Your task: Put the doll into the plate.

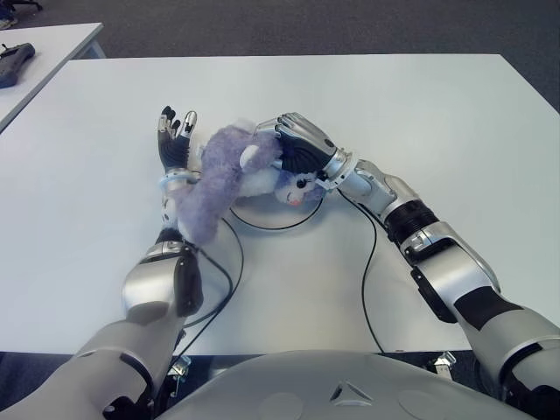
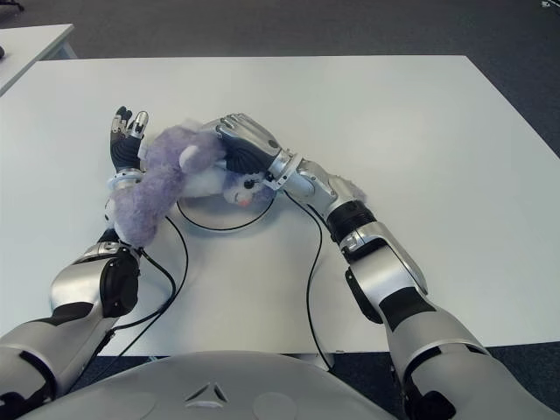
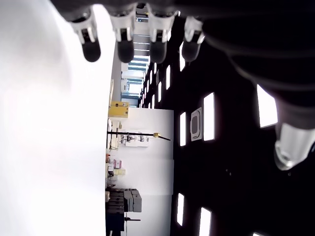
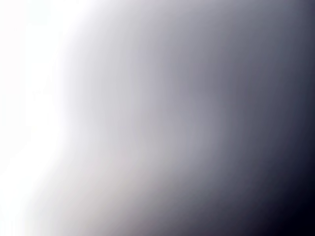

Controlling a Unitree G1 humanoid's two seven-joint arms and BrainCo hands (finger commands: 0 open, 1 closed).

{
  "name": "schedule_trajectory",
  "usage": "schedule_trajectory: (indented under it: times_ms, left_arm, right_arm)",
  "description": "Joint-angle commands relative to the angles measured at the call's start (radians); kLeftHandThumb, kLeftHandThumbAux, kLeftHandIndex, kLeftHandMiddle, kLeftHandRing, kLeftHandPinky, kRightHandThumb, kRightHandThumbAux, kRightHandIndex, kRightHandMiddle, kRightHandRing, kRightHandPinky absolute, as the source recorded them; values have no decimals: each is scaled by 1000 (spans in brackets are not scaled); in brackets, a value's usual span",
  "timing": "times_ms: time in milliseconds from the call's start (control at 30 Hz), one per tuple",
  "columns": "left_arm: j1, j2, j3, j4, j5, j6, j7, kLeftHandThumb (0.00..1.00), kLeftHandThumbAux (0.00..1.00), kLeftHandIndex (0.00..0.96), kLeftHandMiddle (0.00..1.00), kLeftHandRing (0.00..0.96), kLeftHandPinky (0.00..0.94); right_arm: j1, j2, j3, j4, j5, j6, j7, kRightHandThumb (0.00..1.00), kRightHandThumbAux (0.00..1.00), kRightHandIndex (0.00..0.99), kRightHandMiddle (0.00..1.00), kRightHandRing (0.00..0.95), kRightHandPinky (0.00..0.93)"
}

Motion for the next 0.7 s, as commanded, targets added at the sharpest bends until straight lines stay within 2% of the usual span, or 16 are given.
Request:
schedule_trajectory:
  times_ms: [33, 200, 400, 567, 600, 700]
  left_arm:
    - [273, -98, -1, 144, -6, 56, 4, 0, 527, 33, 69, 26, 0]
    - [273, -99, 2, 143, -10, 53, 2, 0, 539, 32, 65, 24, 0]
    - [272, -100, 5, 142, -13, 51, 0, 0, 545, 33, 70, 28, 0]
    - [271, -101, 4, 142, -12, 52, 1, 0, 540, 31, 70, 27, 0]
    - [271, -101, 4, 142, -12, 52, 2, 0, 538, 31, 69, 27, 0]
    - [271, -101, 3, 142, -11, 52, 3, 0, 537, 30, 69, 27, 0]
  right_arm:
    - [83, 16, 33, 124, -24, 66, 13, 713, 712, 439, 850, 851, 863]
    - [84, 30, 41, 155, -30, 68, -9, 711, 713, 439, 858, 858, 864]
    - [72, 26, 57, 160, -53, 67, -23, 699, 712, 438, 802, 810, 804]
    - [56, 11, 67, 140, -67, 86, -6, 684, 716, 426, 674, 693, 686]
    - [55, 9, 68, 138, -67, 88, -3, 678, 719, 421, 620, 646, 642]
    - [54, 6, 71, 136, -66, 92, 1, 675, 721, 417, 571, 606, 607]
